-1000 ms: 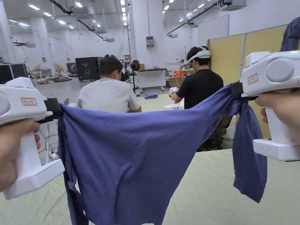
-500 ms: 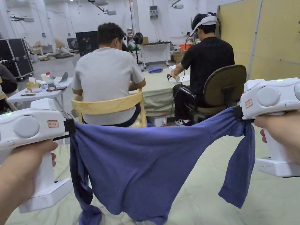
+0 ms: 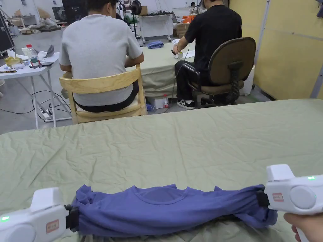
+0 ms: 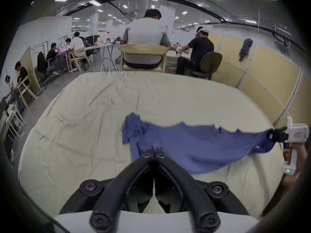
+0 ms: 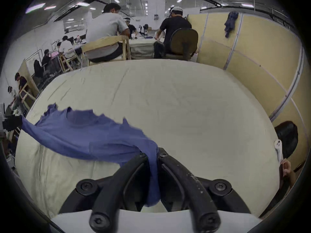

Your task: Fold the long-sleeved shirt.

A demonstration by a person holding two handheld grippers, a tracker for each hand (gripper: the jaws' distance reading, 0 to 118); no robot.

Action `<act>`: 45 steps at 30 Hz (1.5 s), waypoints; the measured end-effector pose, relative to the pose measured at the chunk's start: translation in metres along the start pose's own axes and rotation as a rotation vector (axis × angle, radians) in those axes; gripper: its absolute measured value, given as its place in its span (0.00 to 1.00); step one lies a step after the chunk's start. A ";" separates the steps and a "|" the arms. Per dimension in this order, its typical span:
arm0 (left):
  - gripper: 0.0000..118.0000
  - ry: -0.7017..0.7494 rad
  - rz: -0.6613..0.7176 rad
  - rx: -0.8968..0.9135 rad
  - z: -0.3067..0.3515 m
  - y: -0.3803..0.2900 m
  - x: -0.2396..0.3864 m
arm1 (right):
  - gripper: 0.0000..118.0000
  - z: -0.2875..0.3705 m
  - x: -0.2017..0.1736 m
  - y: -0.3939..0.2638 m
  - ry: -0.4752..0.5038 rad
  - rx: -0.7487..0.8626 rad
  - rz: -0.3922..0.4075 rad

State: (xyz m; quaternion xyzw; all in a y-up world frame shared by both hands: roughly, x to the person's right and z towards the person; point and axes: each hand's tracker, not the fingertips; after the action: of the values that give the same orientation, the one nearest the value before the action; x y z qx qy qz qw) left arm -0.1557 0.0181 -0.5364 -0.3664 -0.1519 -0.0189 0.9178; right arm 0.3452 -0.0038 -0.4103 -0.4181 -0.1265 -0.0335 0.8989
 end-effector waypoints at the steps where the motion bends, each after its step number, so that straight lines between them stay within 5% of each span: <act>1: 0.00 -0.003 0.000 -0.005 0.008 -0.010 0.000 | 0.08 0.007 0.002 -0.012 0.003 0.003 0.004; 17: 0.00 -0.015 0.019 -0.157 0.145 -0.167 -0.006 | 0.08 0.129 0.011 -0.215 0.007 -0.047 0.115; 31: 0.00 -0.039 0.114 -0.250 0.172 -0.238 -0.007 | 0.08 0.150 0.013 -0.276 0.023 -0.151 0.019; 32: 0.05 -0.055 0.132 -0.235 0.174 -0.236 -0.007 | 0.10 0.150 0.015 -0.274 0.034 -0.156 0.002; 33: 0.24 -0.052 0.139 -0.222 0.177 -0.234 -0.008 | 0.21 0.151 0.017 -0.273 0.042 -0.158 -0.007; 34: 0.60 -0.043 0.133 -0.209 0.178 -0.233 -0.007 | 0.48 0.152 0.016 -0.272 0.030 -0.151 -0.011; 35: 1.00 -0.010 0.115 -0.194 0.178 -0.231 -0.004 | 0.91 0.153 0.016 -0.271 -0.047 -0.126 -0.010; 36: 0.97 0.014 0.104 -0.158 0.185 -0.229 -0.003 | 1.00 0.156 0.018 -0.270 -0.083 -0.109 -0.004; 37: 0.91 -0.025 0.115 -0.101 0.189 -0.225 -0.003 | 0.99 0.164 0.022 -0.268 -0.008 -0.010 -0.011; 41: 0.95 -0.017 0.075 -0.105 0.200 -0.218 0.008 | 0.97 0.176 0.029 -0.256 -0.005 -0.034 -0.094; 42: 0.92 -0.025 0.069 -0.116 0.202 -0.217 0.012 | 0.89 0.179 0.030 -0.253 -0.003 -0.037 -0.104; 43: 0.79 -0.044 0.064 -0.134 0.204 -0.217 0.015 | 0.70 0.182 0.031 -0.252 0.015 -0.032 -0.111; 44: 0.35 -0.060 0.065 -0.144 0.206 -0.217 0.018 | 0.22 0.187 0.023 -0.253 0.046 -0.010 -0.108; 45: 0.01 -0.056 0.069 -0.141 0.208 -0.217 0.023 | 0.02 0.190 0.020 -0.252 0.058 0.001 -0.100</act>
State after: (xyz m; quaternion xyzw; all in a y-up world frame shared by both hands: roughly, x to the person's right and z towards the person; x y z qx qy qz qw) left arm -0.2207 0.0021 -0.2427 -0.4355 -0.1628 0.0125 0.8852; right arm 0.2844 -0.0220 -0.1003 -0.4098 -0.1210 -0.0906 0.8996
